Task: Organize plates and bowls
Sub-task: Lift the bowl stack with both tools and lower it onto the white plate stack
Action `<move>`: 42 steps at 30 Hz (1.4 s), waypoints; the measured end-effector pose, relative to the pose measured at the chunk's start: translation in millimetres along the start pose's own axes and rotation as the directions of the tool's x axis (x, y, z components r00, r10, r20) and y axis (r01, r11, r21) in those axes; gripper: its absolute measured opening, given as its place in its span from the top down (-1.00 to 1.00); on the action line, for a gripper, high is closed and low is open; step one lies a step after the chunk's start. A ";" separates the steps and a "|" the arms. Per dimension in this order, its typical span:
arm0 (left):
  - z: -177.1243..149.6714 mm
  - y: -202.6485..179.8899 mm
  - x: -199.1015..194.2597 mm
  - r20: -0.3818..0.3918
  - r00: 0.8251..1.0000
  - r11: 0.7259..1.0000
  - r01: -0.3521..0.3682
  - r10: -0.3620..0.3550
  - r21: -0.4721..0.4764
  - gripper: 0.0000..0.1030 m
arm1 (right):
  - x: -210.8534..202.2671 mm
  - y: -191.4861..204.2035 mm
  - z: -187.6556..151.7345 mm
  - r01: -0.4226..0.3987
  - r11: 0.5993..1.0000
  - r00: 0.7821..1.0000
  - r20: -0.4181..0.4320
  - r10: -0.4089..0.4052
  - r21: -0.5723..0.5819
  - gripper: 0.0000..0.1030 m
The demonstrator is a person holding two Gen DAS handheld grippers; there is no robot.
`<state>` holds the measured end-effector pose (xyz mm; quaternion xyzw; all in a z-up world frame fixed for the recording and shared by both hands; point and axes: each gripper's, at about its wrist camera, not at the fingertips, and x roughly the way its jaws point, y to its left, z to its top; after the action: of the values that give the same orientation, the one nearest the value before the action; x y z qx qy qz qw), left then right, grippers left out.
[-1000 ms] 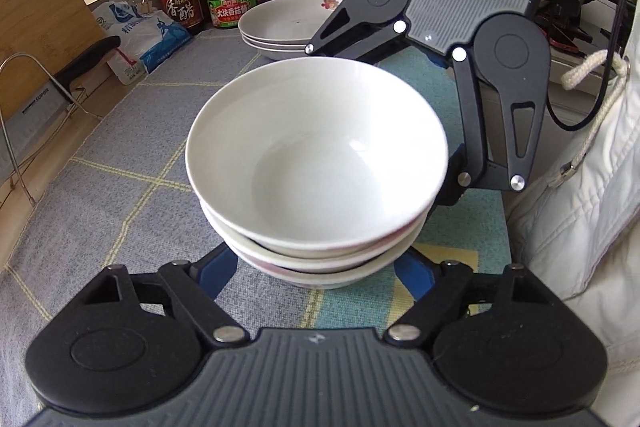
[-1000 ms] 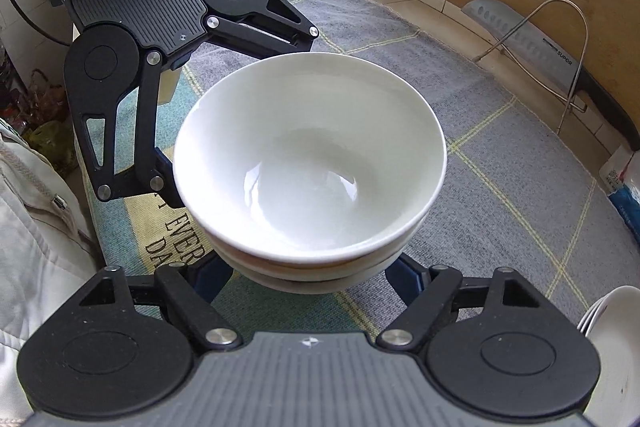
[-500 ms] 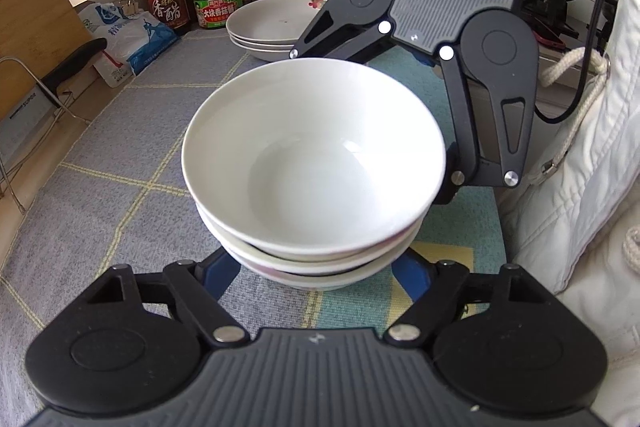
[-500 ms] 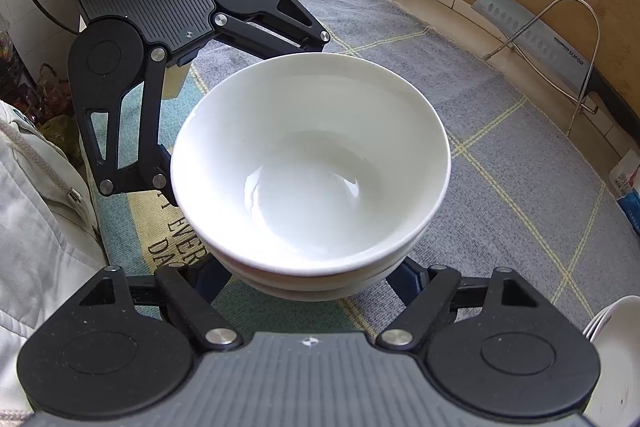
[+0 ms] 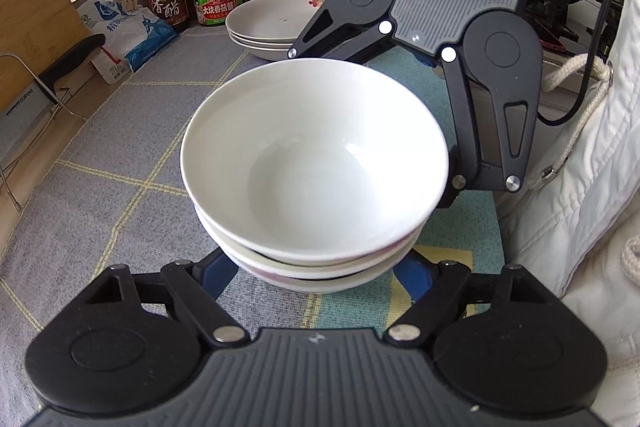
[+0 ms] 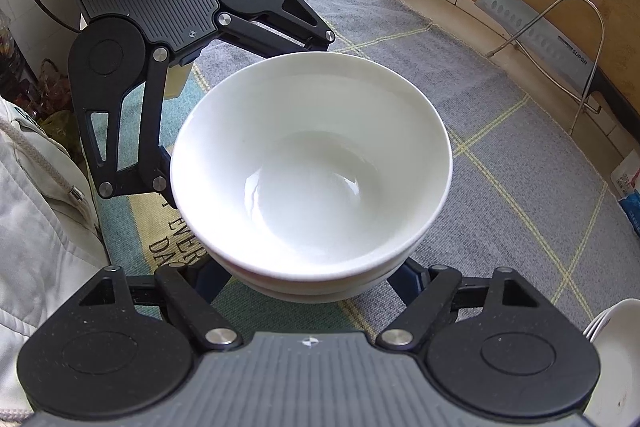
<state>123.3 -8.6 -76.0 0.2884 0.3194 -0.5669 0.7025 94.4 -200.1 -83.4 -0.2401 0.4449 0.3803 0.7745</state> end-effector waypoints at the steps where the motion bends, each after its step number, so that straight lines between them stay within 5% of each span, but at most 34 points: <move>1: 0.0 -0.2 0.0 0.000 1.000 1.000 0.000 0.000 -0.001 -0.62 | 0.3 -0.3 0.4 -0.001 1.000 1.000 -0.001 0.001 0.004 -0.67; 21: 16.1 -6.9 0.6 -0.008 1.000 1.000 -0.024 0.024 -0.009 -0.62 | -12.7 -10.0 2.2 -0.014 1.000 1.000 -0.002 0.014 0.019 -0.66; 42: 148.1 -10.4 68.1 0.060 0.992 0.993 -0.113 0.112 0.025 -0.62 | -101.6 -94.7 -53.2 0.086 0.996 0.996 0.027 -0.085 -0.041 -0.66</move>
<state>141.5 -166.0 -36.0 0.2990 0.2740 -0.5390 0.7382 111.4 -332.5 -17.7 -0.2700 0.4163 0.3592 0.7904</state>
